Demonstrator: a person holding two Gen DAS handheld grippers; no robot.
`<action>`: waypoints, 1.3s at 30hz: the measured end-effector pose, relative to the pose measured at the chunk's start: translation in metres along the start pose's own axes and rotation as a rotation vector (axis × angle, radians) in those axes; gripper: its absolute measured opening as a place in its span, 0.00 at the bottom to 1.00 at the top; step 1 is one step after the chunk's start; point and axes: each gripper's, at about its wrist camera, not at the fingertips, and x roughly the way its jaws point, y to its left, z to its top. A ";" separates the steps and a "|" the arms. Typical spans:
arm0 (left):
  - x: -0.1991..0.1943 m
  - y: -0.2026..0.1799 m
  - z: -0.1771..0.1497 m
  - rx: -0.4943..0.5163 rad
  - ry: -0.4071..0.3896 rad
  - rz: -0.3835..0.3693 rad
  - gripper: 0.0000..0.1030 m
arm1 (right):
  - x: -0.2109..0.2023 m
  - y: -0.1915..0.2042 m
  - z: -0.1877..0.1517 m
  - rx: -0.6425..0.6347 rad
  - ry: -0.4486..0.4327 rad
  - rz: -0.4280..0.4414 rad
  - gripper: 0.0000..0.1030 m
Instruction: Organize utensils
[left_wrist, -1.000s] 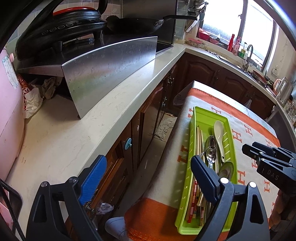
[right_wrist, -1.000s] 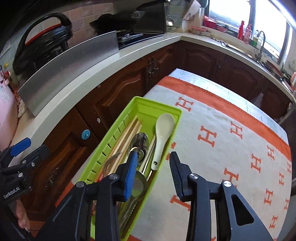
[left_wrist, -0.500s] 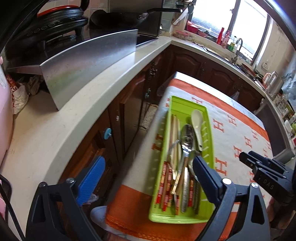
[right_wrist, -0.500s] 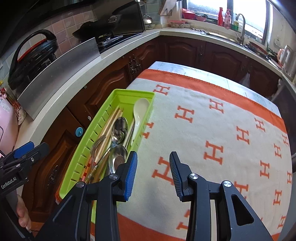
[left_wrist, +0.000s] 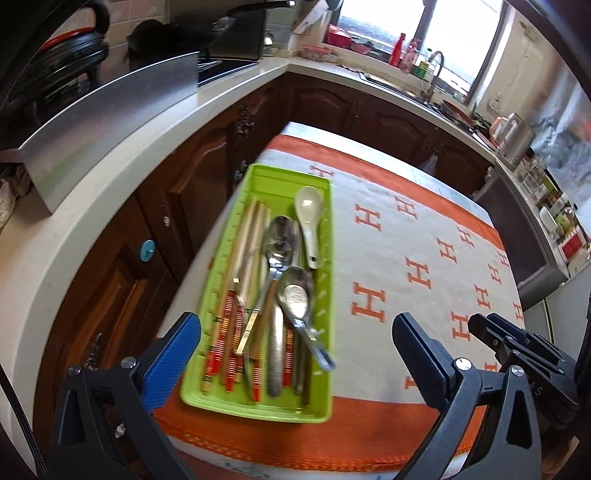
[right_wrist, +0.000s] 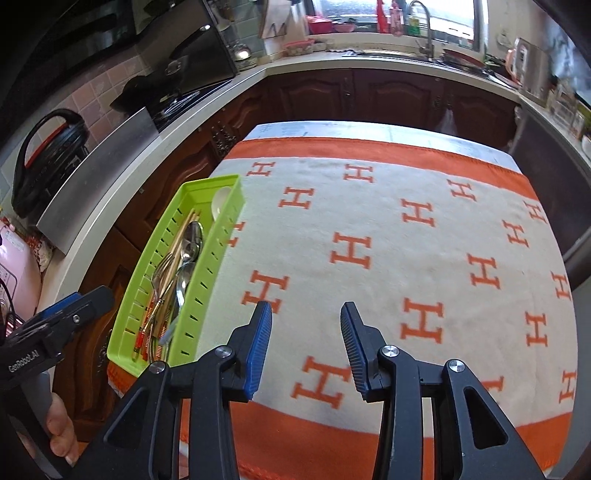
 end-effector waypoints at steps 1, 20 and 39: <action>0.000 -0.009 -0.001 0.012 0.005 -0.004 0.99 | -0.005 -0.008 -0.003 0.013 -0.008 -0.001 0.39; -0.021 -0.140 0.005 0.263 -0.021 0.018 0.99 | -0.095 -0.100 -0.022 0.173 -0.142 -0.069 0.59; -0.031 -0.157 -0.004 0.283 -0.070 0.057 0.99 | -0.110 -0.100 -0.021 0.183 -0.179 -0.126 0.66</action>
